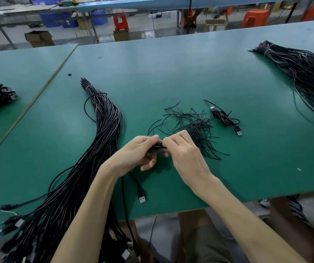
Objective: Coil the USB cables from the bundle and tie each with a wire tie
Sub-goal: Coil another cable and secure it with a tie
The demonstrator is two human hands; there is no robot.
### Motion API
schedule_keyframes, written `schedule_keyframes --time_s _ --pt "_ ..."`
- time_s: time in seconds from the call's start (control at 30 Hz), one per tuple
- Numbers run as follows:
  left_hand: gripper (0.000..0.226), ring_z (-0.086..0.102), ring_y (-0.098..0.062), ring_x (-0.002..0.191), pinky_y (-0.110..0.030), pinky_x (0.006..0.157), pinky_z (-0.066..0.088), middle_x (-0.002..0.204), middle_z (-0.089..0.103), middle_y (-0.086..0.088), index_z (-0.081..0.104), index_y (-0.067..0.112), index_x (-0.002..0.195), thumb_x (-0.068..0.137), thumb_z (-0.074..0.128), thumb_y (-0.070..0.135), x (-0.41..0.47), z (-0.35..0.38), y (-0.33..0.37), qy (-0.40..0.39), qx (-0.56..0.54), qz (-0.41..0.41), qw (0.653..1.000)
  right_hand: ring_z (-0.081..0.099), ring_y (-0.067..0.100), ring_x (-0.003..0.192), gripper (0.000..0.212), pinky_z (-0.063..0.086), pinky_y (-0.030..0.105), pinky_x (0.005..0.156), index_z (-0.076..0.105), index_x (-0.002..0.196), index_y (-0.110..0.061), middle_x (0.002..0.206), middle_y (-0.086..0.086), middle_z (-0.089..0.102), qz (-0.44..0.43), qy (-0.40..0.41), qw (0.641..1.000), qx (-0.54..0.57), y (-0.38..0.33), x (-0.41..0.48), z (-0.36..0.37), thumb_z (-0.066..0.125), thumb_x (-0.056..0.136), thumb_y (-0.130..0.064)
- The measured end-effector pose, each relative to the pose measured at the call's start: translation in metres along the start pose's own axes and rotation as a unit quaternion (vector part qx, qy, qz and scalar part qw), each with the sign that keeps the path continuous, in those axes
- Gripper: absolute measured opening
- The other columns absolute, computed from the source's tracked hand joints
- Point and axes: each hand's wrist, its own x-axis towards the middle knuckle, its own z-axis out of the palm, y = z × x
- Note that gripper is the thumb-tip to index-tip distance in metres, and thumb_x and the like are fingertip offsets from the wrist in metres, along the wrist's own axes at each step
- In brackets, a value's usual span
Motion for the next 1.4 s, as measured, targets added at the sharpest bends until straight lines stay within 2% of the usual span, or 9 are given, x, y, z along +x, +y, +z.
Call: schedule_keyframes --time_s 0.17,0.33,0.57,0.67,0.73,0.9,1.0,1.13,1.4 --pt "0.054 0.034 -0.01 0.037 -0.016 0.037 0.021 0.062 0.056 -0.001 0.072 0.03 0.068 0.111 0.04 0.035 0.006 0.002 -0.005 0.076 0.085 0.024 0.993 0.056 0.031 0.089 0.031 0.055 0.043 0.067 0.067 0.096 -0.002 0.087 0.007 0.064 0.02 -0.022 1.0 0.002 0.0 0.001 0.001 0.071 0.078 0.023" --pt "0.046 0.034 -0.009 0.04 -0.016 0.038 0.022 0.068 0.059 -0.002 0.078 0.025 0.082 0.11 0.044 0.038 0.009 -0.004 -0.009 0.072 0.029 0.03 0.997 0.055 0.032 0.089 0.019 0.055 0.045 0.067 0.064 0.094 -0.002 0.086 0.007 0.064 0.021 -0.007 1.0 0.019 0.001 0.0 0.0 0.071 0.086 0.014" --pt "0.04 0.033 -0.007 0.041 -0.016 0.038 0.026 0.062 0.05 0.003 0.065 -0.005 0.108 0.11 0.044 0.03 0.016 -0.009 -0.018 0.182 -0.005 0.011 0.983 0.055 0.025 0.089 0.015 0.054 0.036 0.077 0.06 0.086 -0.005 0.084 0.002 0.066 0.08 0.038 0.99 0.106 0.004 0.004 0.002 0.073 0.091 0.002" --pt "0.027 0.044 -0.009 0.05 -0.016 0.045 0.037 0.071 0.056 0.003 0.056 0.002 0.124 0.113 0.036 0.015 0.017 -0.004 -0.015 0.156 -0.04 0.014 0.987 0.058 0.02 0.086 0.02 0.049 0.029 0.076 0.059 0.082 -0.014 0.083 -0.006 0.067 0.223 0.048 0.945 0.235 0.013 0.007 0.001 0.075 0.091 -0.005" --pt "0.024 0.051 -0.011 0.054 -0.016 0.051 0.044 0.074 0.061 0.004 0.055 0.009 0.124 0.112 0.033 0.01 0.016 -0.001 -0.013 0.15 -0.027 0.026 0.988 0.061 0.022 0.077 0.022 0.052 0.036 0.072 0.059 0.08 -0.018 0.077 -0.005 0.068 0.284 0.051 0.907 0.307 0.018 0.009 -0.001 0.076 0.09 -0.008" --pt "0.012 0.047 -0.016 0.041 -0.022 0.044 0.037 0.071 0.066 -0.002 0.044 0.009 0.102 0.112 0.038 0.012 0.019 0.006 -0.014 0.198 0.061 0.057 0.977 0.064 0.029 0.075 0.02 0.057 0.036 0.072 0.059 0.082 -0.006 0.08 0.001 0.074 0.297 0.049 0.87 0.39 0.022 0.01 -0.004 0.077 0.089 -0.009" --pt "0.016 0.051 -0.018 0.049 -0.02 0.046 0.035 0.078 0.065 -0.012 0.052 0.006 0.097 0.107 0.054 0.018 0.02 0.008 -0.013 0.209 0.092 0.107 0.968 0.064 0.021 0.07 0.019 0.054 0.023 0.068 0.06 0.083 -0.002 0.081 0.004 0.075 0.284 0.05 0.859 0.422 0.024 0.011 -0.003 0.078 0.089 -0.008" --pt "0.008 0.044 -0.001 0.069 -0.013 0.071 0.04 0.086 0.046 -0.003 0.075 0.02 0.093 0.095 0.073 0.027 0.022 0.007 -0.018 0.279 0.193 0.144 0.929 0.066 0.016 0.07 0.017 0.054 0.022 0.069 0.062 0.083 -0.004 0.082 0.003 0.077 0.268 0.045 0.858 0.436 0.024 0.011 -0.002 0.077 0.09 -0.01" --pt "0.017 0.058 -0.015 0.051 -0.022 0.044 0.041 0.069 0.07 -0.012 0.082 0.017 0.101 0.094 0.074 0.03 0.014 0.009 -0.01 0.241 0.005 0.123 0.963 0.068 0.027 0.072 0.018 0.058 0.031 0.073 0.061 0.084 -0.004 0.084 0.011 0.077 0.284 0.062 0.814 0.502 0.032 0.009 -0.002 0.077 0.091 -0.011"
